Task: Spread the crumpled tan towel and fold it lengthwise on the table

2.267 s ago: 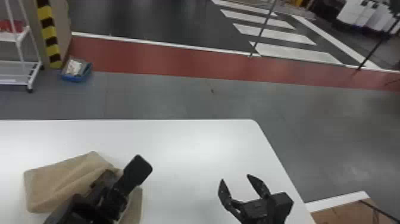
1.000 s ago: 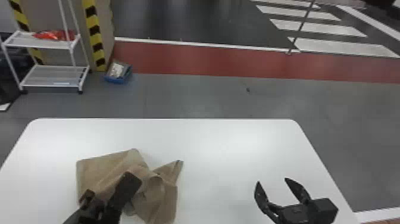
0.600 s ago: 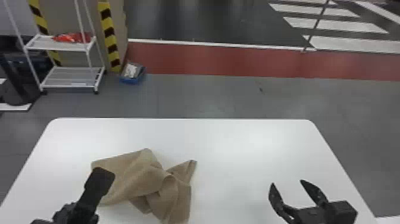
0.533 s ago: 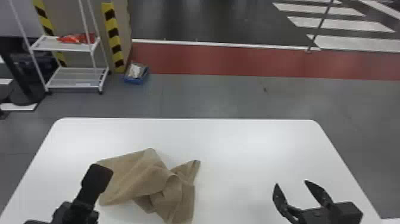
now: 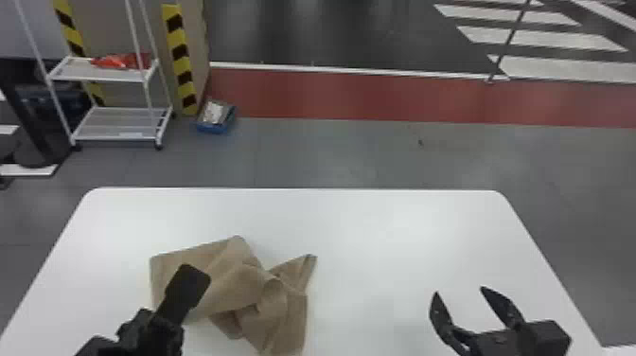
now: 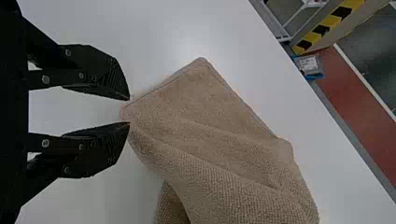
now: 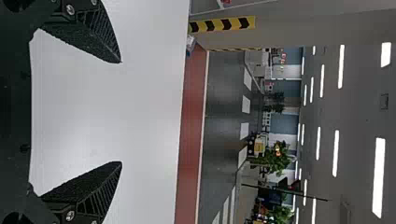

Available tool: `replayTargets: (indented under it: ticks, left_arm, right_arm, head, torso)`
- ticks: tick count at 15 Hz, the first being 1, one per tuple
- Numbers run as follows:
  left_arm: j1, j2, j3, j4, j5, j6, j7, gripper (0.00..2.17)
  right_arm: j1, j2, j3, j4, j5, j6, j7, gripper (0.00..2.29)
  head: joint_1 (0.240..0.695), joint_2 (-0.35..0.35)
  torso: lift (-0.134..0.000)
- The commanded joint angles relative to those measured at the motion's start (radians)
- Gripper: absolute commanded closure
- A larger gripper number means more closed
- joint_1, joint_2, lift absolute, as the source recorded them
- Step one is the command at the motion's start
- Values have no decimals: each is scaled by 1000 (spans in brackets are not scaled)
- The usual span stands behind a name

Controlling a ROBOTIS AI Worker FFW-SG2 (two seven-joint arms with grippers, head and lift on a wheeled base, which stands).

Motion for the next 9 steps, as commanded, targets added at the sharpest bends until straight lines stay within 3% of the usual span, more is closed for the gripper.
replayTargets:
  ticks: [1, 4, 8, 9]
  left_arm:
    - [-49, -3, -5, 104, 38, -62, 34, 198]
    - [-98, -3, -11, 209, 70, -130, 106, 221]
    - [-63, -3, 3, 164, 66, -127, 28, 1490]
    - [-55, -3, 3, 146, 67, -118, 26, 1929]
  right_arm:
    - [2, -1, -1, 0, 0, 0, 0, 110]
    - [3, -1, 1, 0, 0, 0, 0, 110]
    - [0, -1, -2, 0, 1, 3, 0, 110]
    - [-2, -1, -1, 0, 3, 6, 0, 110]
  head:
    - [695, -127]
    - [695, -132]
    - [695, -148]
    - [695, -151]
  torso:
    - [0]
    - [0]
    - [0]
    - [0]
